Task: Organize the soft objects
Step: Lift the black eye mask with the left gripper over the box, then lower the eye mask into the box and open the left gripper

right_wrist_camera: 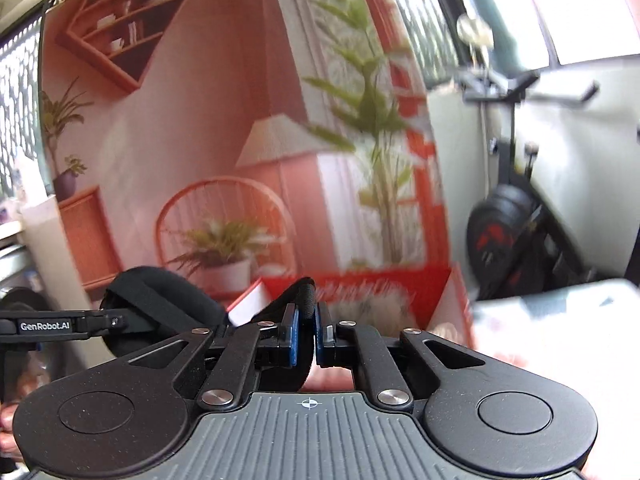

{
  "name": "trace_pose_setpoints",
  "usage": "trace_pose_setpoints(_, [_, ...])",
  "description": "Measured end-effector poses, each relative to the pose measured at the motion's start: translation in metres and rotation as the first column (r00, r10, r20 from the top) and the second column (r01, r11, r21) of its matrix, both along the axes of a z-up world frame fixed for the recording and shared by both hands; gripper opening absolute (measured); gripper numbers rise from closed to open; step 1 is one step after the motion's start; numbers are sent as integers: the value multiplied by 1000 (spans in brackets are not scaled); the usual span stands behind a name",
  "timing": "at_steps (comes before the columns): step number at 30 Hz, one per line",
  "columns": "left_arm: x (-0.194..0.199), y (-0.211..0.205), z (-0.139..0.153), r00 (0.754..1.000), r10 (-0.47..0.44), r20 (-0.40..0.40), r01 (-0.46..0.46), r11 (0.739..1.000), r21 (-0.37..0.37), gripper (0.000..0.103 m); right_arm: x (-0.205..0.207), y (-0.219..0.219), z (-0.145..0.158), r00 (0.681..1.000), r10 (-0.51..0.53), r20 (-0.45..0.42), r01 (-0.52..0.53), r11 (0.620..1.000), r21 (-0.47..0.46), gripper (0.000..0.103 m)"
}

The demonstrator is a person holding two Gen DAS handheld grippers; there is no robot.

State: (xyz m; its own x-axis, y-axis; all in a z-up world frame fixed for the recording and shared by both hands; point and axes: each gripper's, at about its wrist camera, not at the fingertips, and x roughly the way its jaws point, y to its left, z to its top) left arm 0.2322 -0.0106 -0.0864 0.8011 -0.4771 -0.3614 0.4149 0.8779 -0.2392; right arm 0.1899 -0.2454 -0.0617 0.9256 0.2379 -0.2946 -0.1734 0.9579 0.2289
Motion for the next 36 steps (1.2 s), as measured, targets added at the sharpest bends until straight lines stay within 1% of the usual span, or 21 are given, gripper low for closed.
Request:
trace_pose_setpoints(2, [12,-7,3,1000,22,9,-22,1000,6,10,14,1,8,1000,-11,26,12,999,-34,7])
trace_pose_setpoints(5, [33,-20,8,997,44,56,-46,998,30,10,40,1,13,999,-32,38,34,997,-73,7])
trace_pose_setpoints(7, [48,-30,8,995,62,74,-66,997,50,10,59,2,13,999,-42,33,46,993,-110,7])
trace_pose_setpoints(10, [72,-41,4,996,72,61,-77,993,86,10,85,3,6,998,-61,5,61,986,-154,7])
trace_pose_setpoints(12, [88,-48,-4,997,74,35,-77,990,121,10,101,3,-1,997,-70,-22,65,982,-178,7])
trace_pose_setpoints(15, [114,-55,-21,996,62,-62,-50,983,179,10,122,2,-17,994,-84,-75,67,978,-197,7])
trace_pose_setpoints(17, [128,-56,-35,988,49,-148,-21,982,187,10,135,-1,-28,987,-99,-126,75,981,-181,7])
trace_pose_setpoints(19, [135,-52,-48,976,44,-214,-1,980,197,10,141,-7,-40,978,-108,-181,85,988,-128,7])
trace_pose_setpoints(20, [137,-53,-53,972,38,-230,12,978,209,10,144,-8,-47,972,-113,-205,89,989,-122,7])
trace_pose_setpoints(22, [138,-53,-59,969,30,-243,28,972,234,10,146,-6,-57,966,-115,-230,83,986,-144,7])
trace_pose_setpoints(24, [140,-51,-61,965,25,-263,36,974,223,10,148,-7,-66,961,-118,-249,82,985,-150,7])
trace_pose_setpoints(26, [143,-47,-63,959,20,-284,38,979,199,10,150,-10,-71,956,-124,-265,91,987,-133,8])
trace_pose_setpoints(28, [144,-45,-63,956,24,-293,34,981,193,11,150,-11,-75,955,-130,-268,97,987,-130,8])
trace_pose_setpoints(29, [141,-44,-63,957,24,-290,34,981,193,11,150,-12,-77,954,-133,-270,100,986,-133,9])
trace_pose_setpoints(30, [140,-43,-62,958,22,-286,35,980,195,11,150,-11,-78,952,-138,-272,103,985,-139,12])
trace_pose_setpoints(31, [141,-46,-61,959,27,-281,31,979,199,17,149,-12,-78,951,-148,-270,112,983,-144,17])
trace_pose_setpoints(32, [140,-46,-60,960,28,-278,29,980,199,32,147,-12,-78,952,-159,-261,124,981,-146,20])
trace_pose_setpoints(33, [137,-44,-58,960,29,-279,26,981,194,43,144,-13,-77,954,-164,-250,131,981,-144,24])
trace_pose_setpoints(34, [140,-46,-56,960,32,-277,21,982,185,59,141,-13,-76,956,-169,-239,137,980,-144,29])
trace_pose_setpoints(35, [136,-44,-53,963,31,-266,16,985,170,62,138,-13,-75,958,-177,-228,145,978,-149,32])
trace_pose_setpoints(36, [132,-42,-49,967,28,-254,14,987,161,62,135,-13,-73,959,-182,-217,151,977,-153,40])
